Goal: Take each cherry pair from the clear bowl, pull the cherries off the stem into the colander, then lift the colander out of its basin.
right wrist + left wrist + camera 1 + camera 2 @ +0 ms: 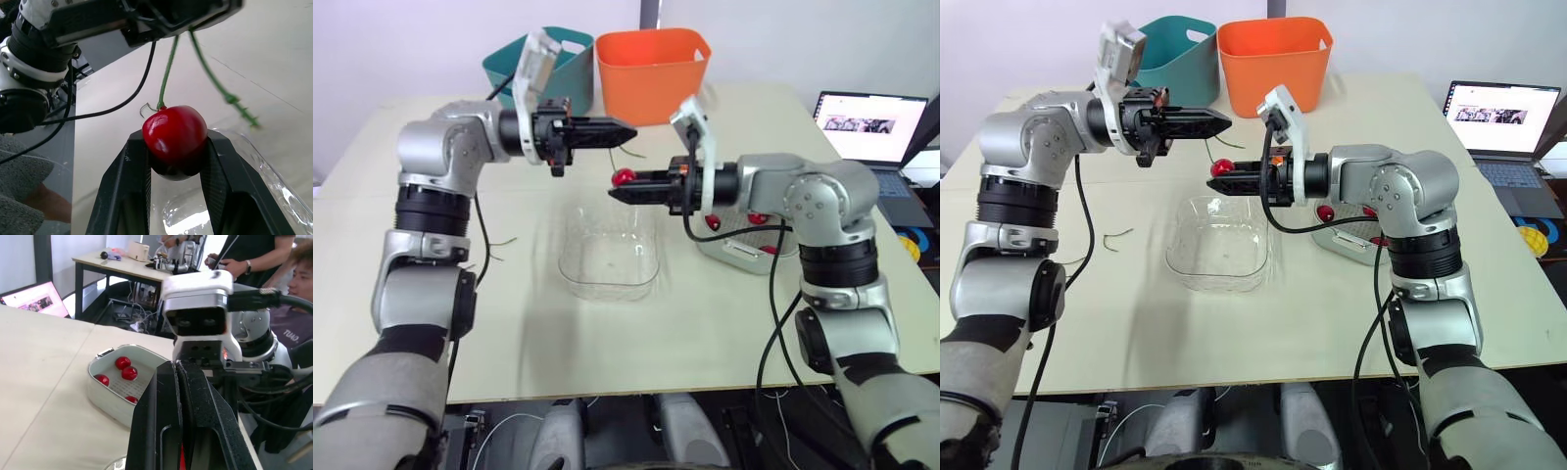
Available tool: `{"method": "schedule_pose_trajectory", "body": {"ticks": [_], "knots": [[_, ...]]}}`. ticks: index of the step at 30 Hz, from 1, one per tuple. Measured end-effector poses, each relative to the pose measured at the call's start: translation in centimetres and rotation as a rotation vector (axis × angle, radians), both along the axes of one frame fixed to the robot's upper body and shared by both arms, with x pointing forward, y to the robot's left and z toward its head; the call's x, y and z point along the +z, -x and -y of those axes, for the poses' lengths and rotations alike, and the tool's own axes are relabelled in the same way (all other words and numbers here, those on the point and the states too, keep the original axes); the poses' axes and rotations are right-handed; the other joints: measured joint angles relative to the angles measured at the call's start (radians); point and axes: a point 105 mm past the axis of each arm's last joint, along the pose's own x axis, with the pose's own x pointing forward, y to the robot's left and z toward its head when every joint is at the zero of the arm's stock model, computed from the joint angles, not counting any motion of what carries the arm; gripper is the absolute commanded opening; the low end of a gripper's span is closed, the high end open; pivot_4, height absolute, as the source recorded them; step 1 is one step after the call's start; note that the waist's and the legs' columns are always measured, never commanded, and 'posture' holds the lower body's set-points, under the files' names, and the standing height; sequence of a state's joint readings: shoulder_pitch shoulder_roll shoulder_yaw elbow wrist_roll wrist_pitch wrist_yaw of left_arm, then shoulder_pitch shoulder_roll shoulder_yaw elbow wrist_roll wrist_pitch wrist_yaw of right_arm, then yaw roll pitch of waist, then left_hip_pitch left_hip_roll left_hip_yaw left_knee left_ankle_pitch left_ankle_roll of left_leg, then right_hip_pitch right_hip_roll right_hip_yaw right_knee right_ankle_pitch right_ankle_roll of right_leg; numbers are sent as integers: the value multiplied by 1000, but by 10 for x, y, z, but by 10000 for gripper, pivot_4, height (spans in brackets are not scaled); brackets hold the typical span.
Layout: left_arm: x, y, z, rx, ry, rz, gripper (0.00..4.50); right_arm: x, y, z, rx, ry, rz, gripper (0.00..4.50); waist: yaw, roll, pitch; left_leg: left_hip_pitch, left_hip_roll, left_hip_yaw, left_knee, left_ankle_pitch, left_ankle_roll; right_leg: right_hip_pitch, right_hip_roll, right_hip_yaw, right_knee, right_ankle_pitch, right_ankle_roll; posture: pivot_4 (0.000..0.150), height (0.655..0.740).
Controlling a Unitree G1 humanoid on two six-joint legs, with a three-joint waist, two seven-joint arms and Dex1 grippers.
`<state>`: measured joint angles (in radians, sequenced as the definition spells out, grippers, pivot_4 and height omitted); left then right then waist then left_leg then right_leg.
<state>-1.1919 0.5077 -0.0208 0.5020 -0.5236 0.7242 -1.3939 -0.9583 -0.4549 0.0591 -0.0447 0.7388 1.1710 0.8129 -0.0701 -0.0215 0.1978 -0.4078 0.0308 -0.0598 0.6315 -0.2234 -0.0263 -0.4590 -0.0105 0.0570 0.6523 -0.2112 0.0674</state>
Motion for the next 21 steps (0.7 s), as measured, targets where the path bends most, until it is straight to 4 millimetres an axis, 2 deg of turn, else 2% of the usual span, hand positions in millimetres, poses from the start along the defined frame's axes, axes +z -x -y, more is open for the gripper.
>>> {"method": "schedule_pose_trajectory", "body": {"ticks": [10,14,21], "knots": [[-2,-1,1,2,8,-23,0,-11,8,4,-9,34,1,10770,1,0,0,0,0,0,0,0,0,0,0,0,0,0,0,1500,7400],[30,-1,-6,33,52,66,0,-51,20,7,11,118,-147,10770,1,0,0,0,0,-1,0,0,0,0,0,0,0,-1,1,1500,7400],[29,0,-6,28,53,70,0,-45,22,11,-2,118,-132,10770,1,0,0,0,0,-1,0,0,0,1,0,-1,-1,-1,1,1500,7400]]}}
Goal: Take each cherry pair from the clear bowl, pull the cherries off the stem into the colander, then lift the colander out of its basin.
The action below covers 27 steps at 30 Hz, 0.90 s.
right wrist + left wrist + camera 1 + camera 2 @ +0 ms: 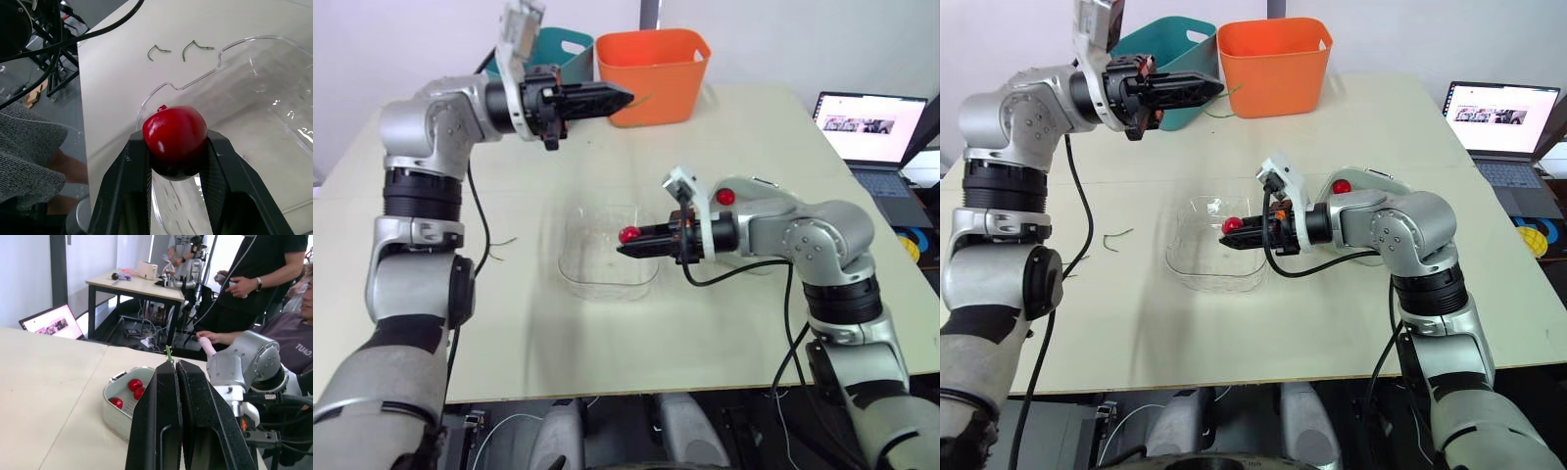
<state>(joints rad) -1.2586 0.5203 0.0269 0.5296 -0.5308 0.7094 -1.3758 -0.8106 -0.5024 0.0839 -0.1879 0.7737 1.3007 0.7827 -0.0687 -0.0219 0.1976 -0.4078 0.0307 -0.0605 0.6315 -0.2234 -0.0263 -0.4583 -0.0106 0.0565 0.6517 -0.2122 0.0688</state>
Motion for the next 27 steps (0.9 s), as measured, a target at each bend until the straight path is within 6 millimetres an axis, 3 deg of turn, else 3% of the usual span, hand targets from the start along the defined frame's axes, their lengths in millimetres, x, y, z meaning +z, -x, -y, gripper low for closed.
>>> {"method": "schedule_pose_trajectory", "body": {"ticks": [7,12,14,17,22,26,27], "knots": [[-21,-5,-8,31,-41,-22,0,42,-15,41,-142,10,139,10770,2,0,0,0,0,0,0,0,0,0,0,0,-1,0,0,1500,7400],[-31,-9,-15,71,-82,7,0,57,-26,98,-313,126,224,10770,5,0,0,0,0,1,0,0,0,0,-1,0,-2,0,1,1500,7400],[-47,-11,-19,87,-131,9,0,53,-33,126,-403,209,242,10770,5,0,0,0,0,1,0,0,0,1,0,0,-2,-1,1,1500,7400],[-60,-12,-22,92,-145,-20,0,28,-43,161,-530,313,163,10770,1,0,0,0,0,1,0,0,0,0,0,1,-2,-1,1,1500,7400],[-58,-11,-19,83,-142,-12,0,1,-41,174,-538,388,115,10770,0,0,0,0,0,1,0,0,0,0,0,1,-2,-1,1,1500,7400],[-58,-11,-19,83,-142,-13,0,-3,-40,177,-533,402,121,10770,0,0,0,0,0,2,0,0,0,0,0,1,-2,-1,1,1500,7400],[-58,-11,-19,83,-142,-13,0,-4,-40,177,-532,405,124,14079,0,0,0,0,0,1,0,0,0,0,0,1,-2,-1,1,1500,7400]]}}
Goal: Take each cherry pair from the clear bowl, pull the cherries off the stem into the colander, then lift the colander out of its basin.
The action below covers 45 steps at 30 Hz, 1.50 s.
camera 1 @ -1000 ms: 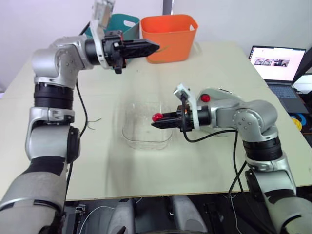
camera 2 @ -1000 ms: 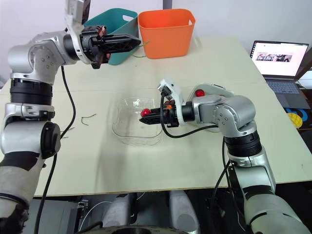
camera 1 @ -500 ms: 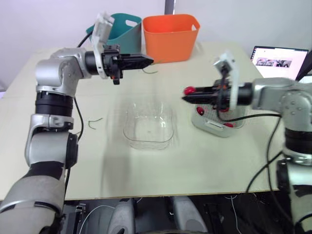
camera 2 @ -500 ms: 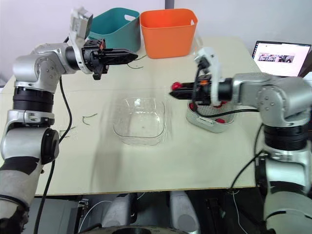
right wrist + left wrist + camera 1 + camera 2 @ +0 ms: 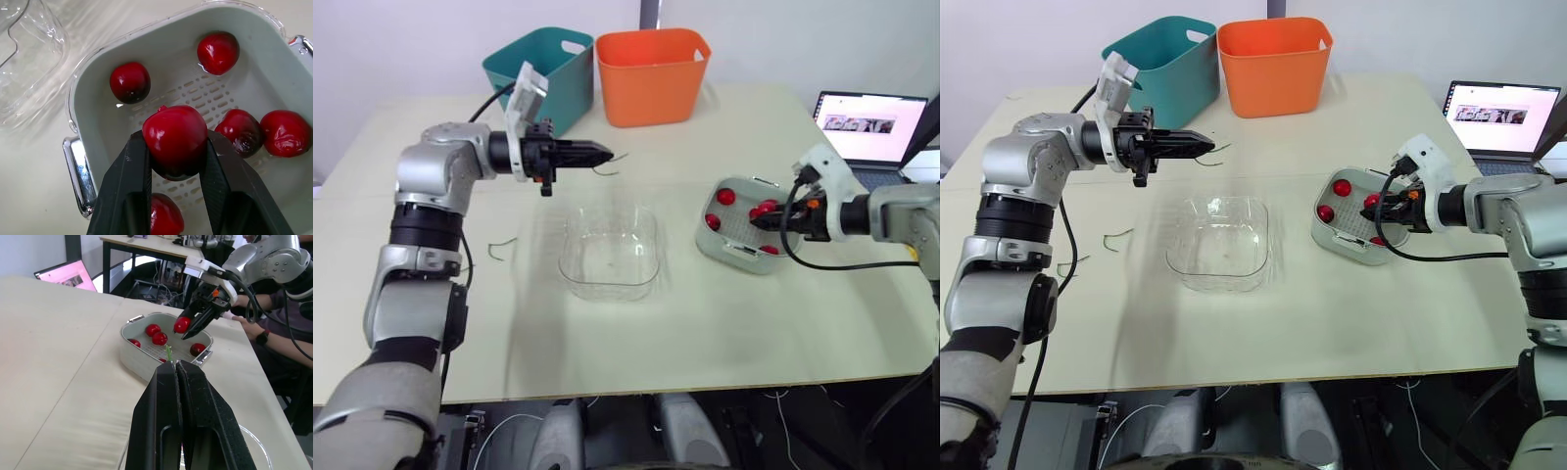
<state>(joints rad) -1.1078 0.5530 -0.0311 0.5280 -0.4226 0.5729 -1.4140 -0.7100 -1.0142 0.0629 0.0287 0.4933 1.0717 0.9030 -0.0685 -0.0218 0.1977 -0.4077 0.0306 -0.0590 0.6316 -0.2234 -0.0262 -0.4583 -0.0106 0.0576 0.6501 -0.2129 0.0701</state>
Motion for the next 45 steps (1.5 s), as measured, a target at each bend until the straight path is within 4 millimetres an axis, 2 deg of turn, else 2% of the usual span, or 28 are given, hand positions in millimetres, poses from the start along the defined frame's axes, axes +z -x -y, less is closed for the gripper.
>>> {"method": "schedule_pose_trajectory", "body": {"ticks": [1,2,9,10,12,15,20,23,25,29,31,34,37,41,45], "knots": [[0,0,0,0,0,0,0,0,0,0,2,4,3,17463,0,0,0,0,0,0,0,0,0,0,0,0,0,0,0,1500,7400],[0,0,0,0,0,-1,0,-1,0,0,-1,10,3,18765,0,0,0,0,0,0,0,0,0,0,0,0,0,0,0,1500,7400],[0,0,-1,2,-2,-2,0,-4,1,3,-21,14,-15,43684,0,0,0,0,0,0,0,0,0,0,0,0,0,0,0,1500,7400],[0,0,-2,4,-2,-2,0,-3,1,3,-23,10,-15,44679,0,0,0,0,0,0,0,0,0,0,0,0,0,0,0,1500,7400],[1,0,-2,9,-2,-2,0,2,1,3,-25,-5,-4,44679,0,0,0,0,0,0,0,0,0,0,0,0,0,0,0,1500,7400],[1,-2,-4,22,2,0,0,23,-2,-2,-13,-48,57,44679,-1,0,0,0,0,0,0,0,0,0,0,0,0,0,0,1500,7400],[3,-10,-15,110,5,15,0,70,3,-36,111,-204,183,44679,-2,0,0,0,0,0,0,0,0,0,0,0,0,0,-1,1500,7400],[5,-13,-44,220,-25,25,0,85,17,-72,253,-309,187,44679,-5,0,0,1,1,0,-1,0,0,-1,1,0,1,1,-1,1500,7400],[3,-13,-63,283,-35,21,0,91,25,-88,318,-340,181,44679,0,0,0,1,1,-1,-1,0,0,0,0,0,1,0,-1,1500,7400],[-21,-8,-112,441,-103,-54,0,102,46,-126,477,-365,190,44679,-1,0,0,0,1,-1,0,0,0,-1,0,0,1,1,-1,1500,7400],[-33,-3,-130,498,-147,-82,0,107,57,-144,556,-385,189,44679,0,0,0,0,1,-1,0,0,0,0,0,-1,1,1,-1,1500,7400],[-57,6,-162,604,-229,-150,0,102,71,-168,651,-371,177,44679,0,0,0,0,1,-1,0,0,0,0,0,-1,1,1,-2,1500,7400],[-74,7,-177,673,-265,-186,0,92,76,-180,679,-346,155,44679,11,-1,0,0,1,-1,0,0,0,0,-1,-2,1,1,-2,1500,7400],[-98,11,-191,732,-310,-237,0,72,74,-186,671,-314,107,44679,19,-1,-1,-1,1,-1,0,0,0,0,-1,-2,0,2,-4,1500,7400],[-109,13,-195,745,-330,-253,0,63,72,-185,654,-288,88,44679,23,-1,-1,-1,1,-1,0,0,0,0,-1,-2,0,2,-4,1500,7400]]}}
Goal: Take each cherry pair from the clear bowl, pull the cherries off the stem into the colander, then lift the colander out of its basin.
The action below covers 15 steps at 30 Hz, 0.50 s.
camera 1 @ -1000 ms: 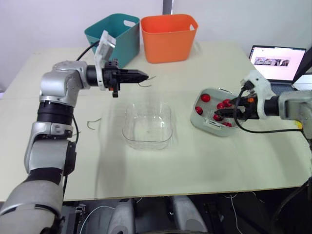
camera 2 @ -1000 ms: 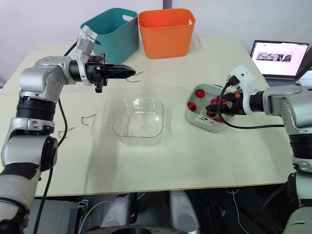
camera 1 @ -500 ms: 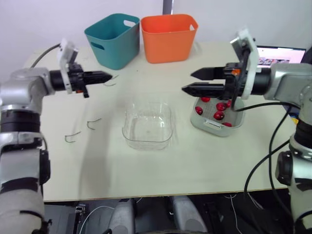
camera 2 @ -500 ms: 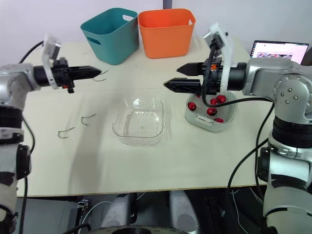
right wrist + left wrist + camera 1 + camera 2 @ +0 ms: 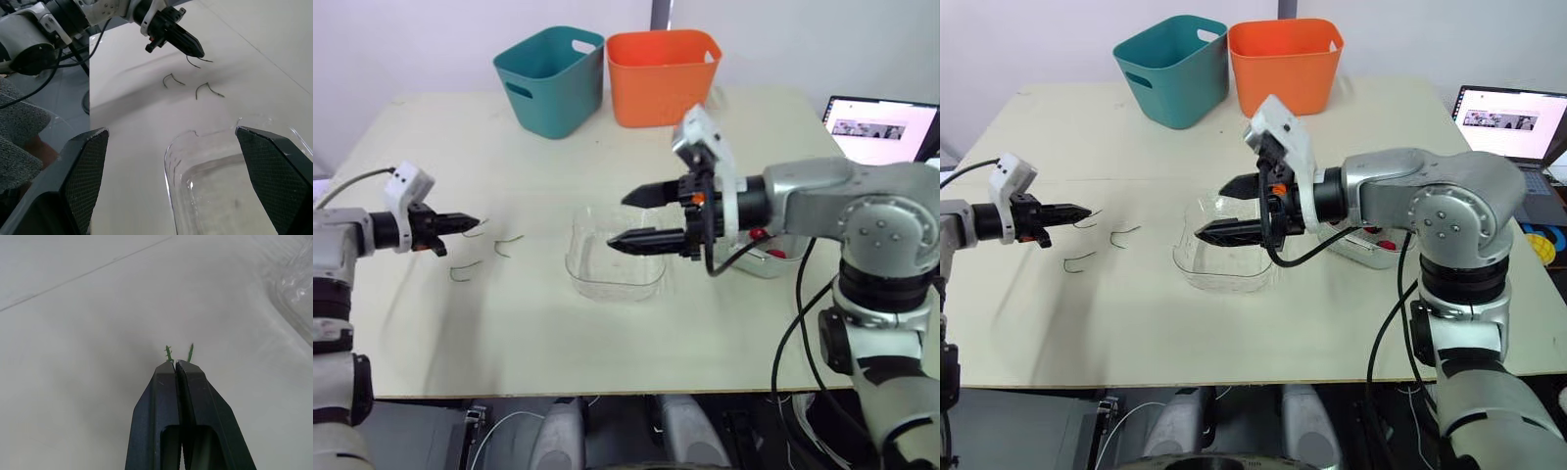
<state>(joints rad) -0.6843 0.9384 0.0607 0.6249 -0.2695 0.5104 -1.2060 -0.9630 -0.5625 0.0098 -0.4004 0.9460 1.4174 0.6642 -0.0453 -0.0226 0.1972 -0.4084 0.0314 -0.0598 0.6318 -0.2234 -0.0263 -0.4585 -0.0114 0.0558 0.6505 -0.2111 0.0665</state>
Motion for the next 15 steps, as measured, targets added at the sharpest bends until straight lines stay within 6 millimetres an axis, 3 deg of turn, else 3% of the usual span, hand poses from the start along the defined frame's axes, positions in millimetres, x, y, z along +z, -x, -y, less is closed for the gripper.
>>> {"method": "schedule_pose_trajectory", "body": {"ticks": [1,4,15], "knots": [[-2,0,-1,3,0,-3,0,0,0,1,-5,7,3,44679,0,0,0,0,0,0,0,0,0,0,0,0,0,0,0,1500,7400],[-5,0,-2,11,-3,-2,7162,-3,0,3,-13,17,2,45000,0,0,0,0,0,0,0,0,0,0,0,0,0,0,0,1500,7400],[-8,1,-6,25,4,-13,44793,-6,-3,10,-47,43,2,45000,0,0,0,0,0,0,0,0,0,0,0,0,0,0,0,1500,7400]]}}
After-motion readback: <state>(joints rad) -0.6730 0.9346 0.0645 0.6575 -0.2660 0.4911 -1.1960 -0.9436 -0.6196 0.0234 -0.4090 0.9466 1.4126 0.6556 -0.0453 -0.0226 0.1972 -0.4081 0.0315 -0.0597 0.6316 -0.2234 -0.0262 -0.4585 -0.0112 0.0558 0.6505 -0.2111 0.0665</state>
